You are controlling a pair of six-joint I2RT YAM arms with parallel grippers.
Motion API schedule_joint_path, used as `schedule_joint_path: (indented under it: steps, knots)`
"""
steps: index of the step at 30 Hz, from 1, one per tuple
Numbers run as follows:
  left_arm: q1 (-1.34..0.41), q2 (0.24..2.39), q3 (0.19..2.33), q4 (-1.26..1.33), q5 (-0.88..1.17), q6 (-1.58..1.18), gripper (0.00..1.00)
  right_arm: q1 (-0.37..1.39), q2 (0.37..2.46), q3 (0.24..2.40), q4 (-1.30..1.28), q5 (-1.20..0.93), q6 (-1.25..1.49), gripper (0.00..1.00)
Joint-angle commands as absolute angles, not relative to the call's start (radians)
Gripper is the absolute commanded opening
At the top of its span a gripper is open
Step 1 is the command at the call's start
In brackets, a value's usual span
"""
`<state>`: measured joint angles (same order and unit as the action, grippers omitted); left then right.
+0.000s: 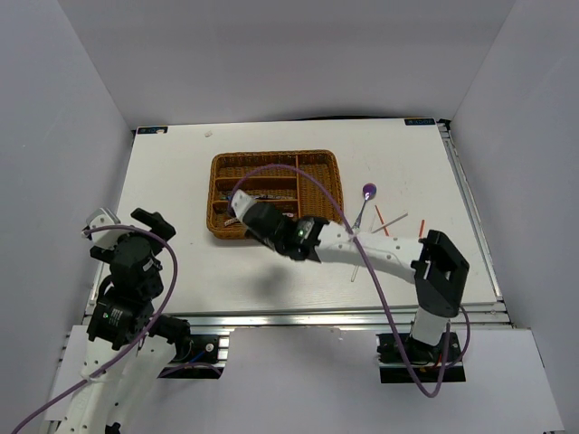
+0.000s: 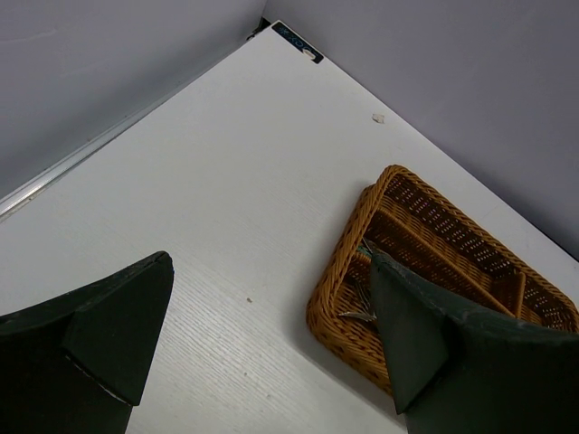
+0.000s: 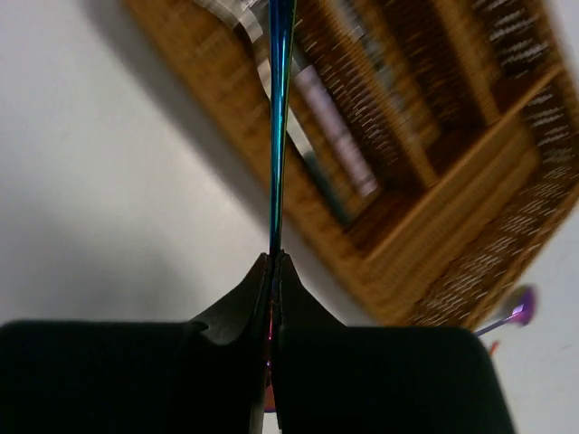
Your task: Sort the eating utensils into containers
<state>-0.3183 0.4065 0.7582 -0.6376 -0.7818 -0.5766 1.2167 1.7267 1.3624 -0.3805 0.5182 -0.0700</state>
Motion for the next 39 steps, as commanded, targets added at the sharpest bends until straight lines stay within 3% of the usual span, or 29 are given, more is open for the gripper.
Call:
schedule_joint_path:
  steps: [1,12,18,23,29,37,39]
  knots:
    - [-0.322,0.417,0.755,-0.635,-0.775,-0.568,0.98,1.12,1.767,1.549,-0.267,0.46,-0.352,0.0]
    - [-0.322,0.422,0.749,-0.612,-0.726,-0.548,0.98,0.864,2.134,1.908,-0.163,0.31,-0.874,0.0]
    - [-0.322,0.439,0.744,-0.594,-0.683,-0.529,0.98,0.804,2.278,1.951,0.139,0.287,-1.037,0.0]
    - [-0.322,0.451,0.745,-0.589,-0.661,-0.522,0.98,0.766,2.425,2.12,0.138,0.23,-1.066,0.0]
    - [-0.322,0.427,0.742,-0.584,-0.653,-0.517,0.98,0.749,2.502,2.129,0.187,0.189,-1.126,0.0]
    - [-0.322,0.417,0.744,-0.586,-0.657,-0.517,0.98,0.742,2.43,1.988,0.207,0.15,-1.104,0.0]
    - [-0.324,0.417,0.744,-0.588,-0.658,-0.518,0.98,0.742,2.428,2.011,0.164,0.147,-1.091,0.09]
